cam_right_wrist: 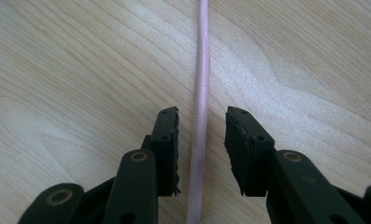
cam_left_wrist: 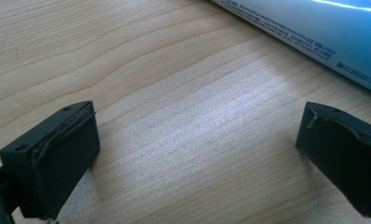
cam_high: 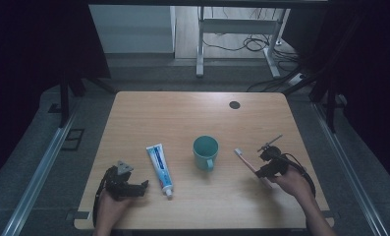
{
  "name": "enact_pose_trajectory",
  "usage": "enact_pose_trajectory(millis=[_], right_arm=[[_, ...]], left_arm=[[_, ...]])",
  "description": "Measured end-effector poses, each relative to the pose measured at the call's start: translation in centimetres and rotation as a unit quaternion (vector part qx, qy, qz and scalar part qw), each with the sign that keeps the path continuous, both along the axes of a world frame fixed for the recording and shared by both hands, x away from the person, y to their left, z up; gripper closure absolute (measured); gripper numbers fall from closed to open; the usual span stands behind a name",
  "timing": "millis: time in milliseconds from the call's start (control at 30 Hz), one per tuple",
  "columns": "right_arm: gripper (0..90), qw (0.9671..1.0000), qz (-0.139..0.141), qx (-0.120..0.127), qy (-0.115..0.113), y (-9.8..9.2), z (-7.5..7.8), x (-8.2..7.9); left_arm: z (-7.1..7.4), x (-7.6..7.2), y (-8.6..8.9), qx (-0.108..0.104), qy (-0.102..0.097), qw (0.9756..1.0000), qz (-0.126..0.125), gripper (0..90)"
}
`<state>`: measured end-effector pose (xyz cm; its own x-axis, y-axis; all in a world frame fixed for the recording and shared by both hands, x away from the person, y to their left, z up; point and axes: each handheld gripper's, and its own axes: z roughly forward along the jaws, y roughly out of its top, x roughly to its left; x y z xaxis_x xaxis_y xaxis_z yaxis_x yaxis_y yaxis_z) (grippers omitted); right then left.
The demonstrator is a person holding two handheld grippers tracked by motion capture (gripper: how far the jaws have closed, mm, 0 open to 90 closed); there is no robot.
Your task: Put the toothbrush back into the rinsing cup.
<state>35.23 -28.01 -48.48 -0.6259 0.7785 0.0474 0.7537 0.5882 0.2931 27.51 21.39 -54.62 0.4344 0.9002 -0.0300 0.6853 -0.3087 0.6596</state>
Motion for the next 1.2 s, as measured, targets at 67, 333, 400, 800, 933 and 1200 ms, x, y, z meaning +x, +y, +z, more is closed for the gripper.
enact_pose_trajectory(millis=[67, 333, 400, 800, 933, 1200], right_arm=[[65.1, 0.9999, 0.003, -0.010, 0.009, 0.3, 0.0, 0.4], [66.9, 0.9984, 0.010, -0.040, 0.038, 1.6, -0.1, 1.6], [67.5, 0.9980, 0.012, -0.046, 0.042, 1.9, -0.1, 2.0], [73.7, 0.9938, 0.023, -0.087, 0.065, 3.6, -0.6, 3.5], [75.4, 0.9935, 0.022, -0.089, 0.068, 3.9, -0.8, 3.7], [79.3, 0.9914, 0.020, -0.103, 0.078, 4.3, -1.4, 4.2]], left_arm=[[0.0, 0.0, 0.0, 0.000, 0.000, 1.0000, 0.000, 0.0], [0.0, 0.0, 0.0, 0.000, 0.000, 1.0000, 0.000, 0.0], [0.0, 0.0, 0.0, 0.000, 0.000, 1.0000, 0.000, 0.0], [0.0, 0.0, 0.0, 0.000, 0.000, 1.0000, 0.000, 0.0], [0.0, 0.0, 0.0, 0.000, 0.000, 1.0000, 0.000, 0.0], [0.0, 0.0, 0.0, 0.000, 0.000, 1.0000, 0.000, 0.0]])
